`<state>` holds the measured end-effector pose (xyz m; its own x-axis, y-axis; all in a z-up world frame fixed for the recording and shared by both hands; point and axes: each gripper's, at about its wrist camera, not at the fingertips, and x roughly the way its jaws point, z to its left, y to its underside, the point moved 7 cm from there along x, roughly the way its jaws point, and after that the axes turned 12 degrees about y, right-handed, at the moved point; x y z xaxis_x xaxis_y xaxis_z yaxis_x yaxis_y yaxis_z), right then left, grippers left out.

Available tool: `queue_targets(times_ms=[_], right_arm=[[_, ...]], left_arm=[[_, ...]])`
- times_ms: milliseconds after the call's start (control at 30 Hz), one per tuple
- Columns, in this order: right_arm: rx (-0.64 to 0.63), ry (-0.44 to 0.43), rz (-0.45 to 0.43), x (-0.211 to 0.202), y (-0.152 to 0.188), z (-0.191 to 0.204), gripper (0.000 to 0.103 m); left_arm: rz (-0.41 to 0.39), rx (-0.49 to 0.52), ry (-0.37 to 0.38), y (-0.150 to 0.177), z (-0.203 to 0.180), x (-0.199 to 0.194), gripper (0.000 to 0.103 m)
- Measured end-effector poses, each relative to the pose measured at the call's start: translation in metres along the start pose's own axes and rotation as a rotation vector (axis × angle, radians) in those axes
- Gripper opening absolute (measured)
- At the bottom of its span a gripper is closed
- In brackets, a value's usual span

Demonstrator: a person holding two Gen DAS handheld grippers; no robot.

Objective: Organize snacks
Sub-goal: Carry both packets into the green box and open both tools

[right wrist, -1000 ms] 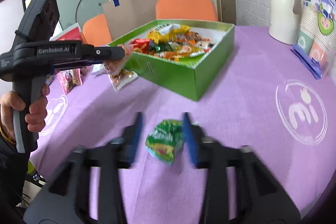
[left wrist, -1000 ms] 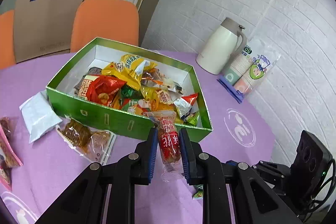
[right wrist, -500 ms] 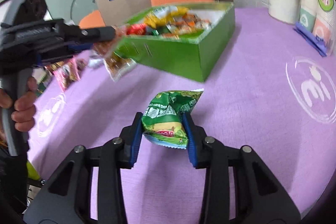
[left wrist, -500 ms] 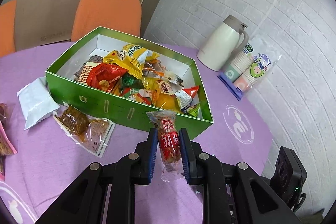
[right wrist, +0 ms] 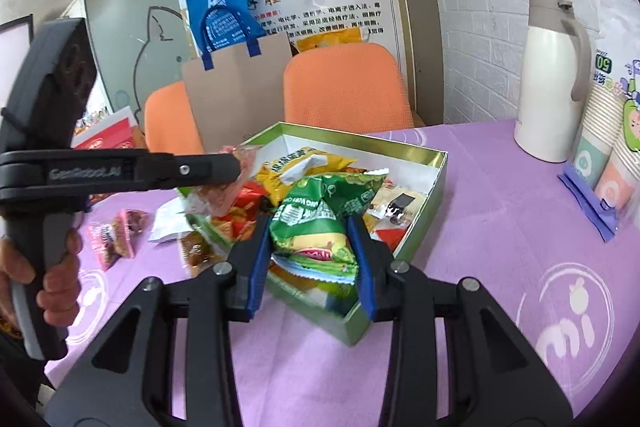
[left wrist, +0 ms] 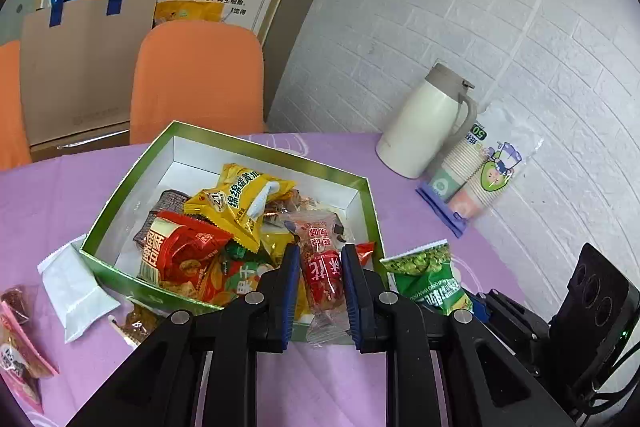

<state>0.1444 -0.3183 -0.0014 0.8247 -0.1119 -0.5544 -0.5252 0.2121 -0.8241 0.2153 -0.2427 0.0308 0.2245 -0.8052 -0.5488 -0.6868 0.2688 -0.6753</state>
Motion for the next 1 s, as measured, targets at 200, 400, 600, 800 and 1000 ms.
queue_targets(times_ms=[200,400,600,800,1000], right_arm=[[-0.003,-0.005,0.061,0.051,0.003,-0.007,0.052],[-0.072,0.047,0.012,0.046,0.011,-0.004,0.091],[-0.07,0.056,0.017,0.041,0.014,-0.004,0.092],[-0.038,0.049,0.008,0.023,0.013,0.003,0.095],[-0.06,0.023,-0.039,-0.007,0.011,0.023,0.096]], left_arm=[[0.047,-0.009,-0.041,-0.001,0.021,0.031,0.021],[0.051,-0.037,-0.043,0.007,0.044,0.045,0.085],[0.041,-0.063,-0.103,0.012,0.059,0.042,0.088],[0.011,-0.026,-0.137,0.016,0.049,0.023,0.088],[-0.03,0.009,-0.147,0.017,0.03,-0.008,0.088]])
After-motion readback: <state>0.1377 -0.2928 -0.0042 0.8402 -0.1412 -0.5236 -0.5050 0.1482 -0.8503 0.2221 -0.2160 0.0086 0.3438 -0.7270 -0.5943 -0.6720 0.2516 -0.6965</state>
